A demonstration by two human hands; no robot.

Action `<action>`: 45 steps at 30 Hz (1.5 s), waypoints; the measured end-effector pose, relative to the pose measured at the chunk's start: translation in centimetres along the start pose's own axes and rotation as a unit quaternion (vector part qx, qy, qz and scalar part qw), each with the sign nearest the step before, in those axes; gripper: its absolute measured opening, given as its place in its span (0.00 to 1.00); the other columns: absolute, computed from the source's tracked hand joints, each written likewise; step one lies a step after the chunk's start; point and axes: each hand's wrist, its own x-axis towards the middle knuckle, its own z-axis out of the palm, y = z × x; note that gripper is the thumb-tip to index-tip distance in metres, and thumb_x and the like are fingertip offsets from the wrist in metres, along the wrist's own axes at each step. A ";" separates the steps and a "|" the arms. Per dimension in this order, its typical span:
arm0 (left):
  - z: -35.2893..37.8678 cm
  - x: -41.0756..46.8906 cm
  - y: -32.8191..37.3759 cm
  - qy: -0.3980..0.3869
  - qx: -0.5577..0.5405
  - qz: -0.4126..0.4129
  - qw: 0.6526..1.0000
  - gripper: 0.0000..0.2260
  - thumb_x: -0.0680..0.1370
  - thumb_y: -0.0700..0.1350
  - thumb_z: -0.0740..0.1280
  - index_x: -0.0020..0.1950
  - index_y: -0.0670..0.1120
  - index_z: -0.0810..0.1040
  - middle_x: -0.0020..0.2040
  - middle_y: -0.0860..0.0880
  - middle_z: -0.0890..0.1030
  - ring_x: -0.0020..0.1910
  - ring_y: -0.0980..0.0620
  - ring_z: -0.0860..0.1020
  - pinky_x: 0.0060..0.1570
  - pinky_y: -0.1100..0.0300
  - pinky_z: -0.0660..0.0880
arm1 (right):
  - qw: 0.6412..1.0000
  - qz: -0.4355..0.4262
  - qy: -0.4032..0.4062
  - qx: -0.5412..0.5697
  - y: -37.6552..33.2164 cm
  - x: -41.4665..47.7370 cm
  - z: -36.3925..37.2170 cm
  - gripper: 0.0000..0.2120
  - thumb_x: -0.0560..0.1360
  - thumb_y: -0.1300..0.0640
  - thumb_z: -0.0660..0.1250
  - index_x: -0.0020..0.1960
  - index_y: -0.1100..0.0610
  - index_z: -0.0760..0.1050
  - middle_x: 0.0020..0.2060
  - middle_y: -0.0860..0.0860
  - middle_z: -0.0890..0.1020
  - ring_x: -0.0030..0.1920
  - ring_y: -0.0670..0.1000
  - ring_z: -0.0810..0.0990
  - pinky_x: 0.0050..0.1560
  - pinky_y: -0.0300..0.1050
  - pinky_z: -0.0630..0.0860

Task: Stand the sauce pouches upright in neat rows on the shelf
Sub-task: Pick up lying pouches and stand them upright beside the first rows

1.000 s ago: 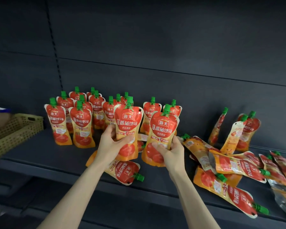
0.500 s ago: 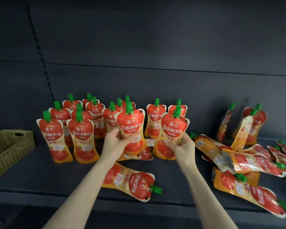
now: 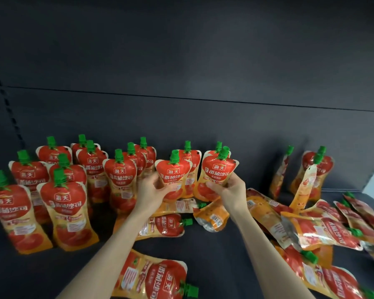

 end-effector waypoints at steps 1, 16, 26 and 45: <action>0.2 0.3 -0.2 -0.006 0.000 -0.006 1.000 0.16 0.71 0.41 0.72 0.58 0.48 0.75 0.50 0.55 0.78 0.49 0.61 0.77 0.43 0.72 0.72 | 1.000 0.004 -0.009 -0.005 0.3 0.5 0.0 0.13 0.68 0.63 0.74 0.50 0.52 0.77 0.47 0.49 0.84 0.47 0.47 0.83 0.46 0.43 0.81; 1.8 1.5 -0.8 -0.074 0.014 -0.048 0.996 0.16 0.72 0.45 0.72 0.58 0.53 0.73 0.51 0.56 0.78 0.53 0.57 0.77 0.48 0.66 0.73 | 0.992 0.035 -0.109 -0.061 2.6 1.7 -1.9 0.13 0.67 0.61 0.76 0.48 0.51 0.78 0.45 0.48 0.85 0.46 0.48 0.84 0.48 0.48 0.81; 0.7 2.7 -1.8 -0.010 0.039 -0.017 0.999 0.19 0.71 0.43 0.72 0.61 0.47 0.74 0.53 0.55 0.77 0.56 0.55 0.76 0.53 0.61 0.74 | 0.997 0.014 -0.057 -0.055 2.4 2.9 -0.9 0.14 0.68 0.61 0.75 0.51 0.54 0.78 0.47 0.49 0.84 0.48 0.48 0.83 0.49 0.47 0.81; 1.3 2.7 -3.5 -0.096 0.009 -0.066 0.993 0.22 0.73 0.43 0.70 0.65 0.48 0.70 0.61 0.49 0.77 0.61 0.51 0.75 0.62 0.50 0.73 | 0.993 0.034 -0.067 -0.092 4.0 2.5 -0.1 0.17 0.68 0.59 0.75 0.55 0.56 0.76 0.48 0.48 0.83 0.47 0.45 0.81 0.46 0.39 0.78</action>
